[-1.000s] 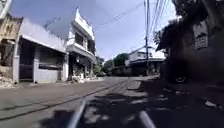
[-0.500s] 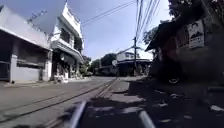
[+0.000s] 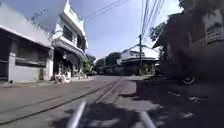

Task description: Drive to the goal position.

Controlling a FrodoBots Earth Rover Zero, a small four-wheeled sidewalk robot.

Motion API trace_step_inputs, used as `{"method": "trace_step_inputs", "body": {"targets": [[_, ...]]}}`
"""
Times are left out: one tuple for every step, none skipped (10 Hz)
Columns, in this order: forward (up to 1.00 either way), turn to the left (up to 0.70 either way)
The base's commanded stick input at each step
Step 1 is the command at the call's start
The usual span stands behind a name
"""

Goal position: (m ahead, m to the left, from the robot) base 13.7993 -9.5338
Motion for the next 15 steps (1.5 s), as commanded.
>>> {"method": "trace_step_inputs", "body": {"targets": [[0.99, -0.10], [0.99, -0.29], [0.99, -0.40], [0.99, -0.40], [0.99, -0.40], [0.99, -0.40], [0.99, -0.40], [0.99, -0.24], [0.99, -0.11], [0.99, -0.06], [0.99, -0.04], [0.99, -0.03], [0.99, -0.03], [0.99, 0.00], [0.99, 0.00]]}}
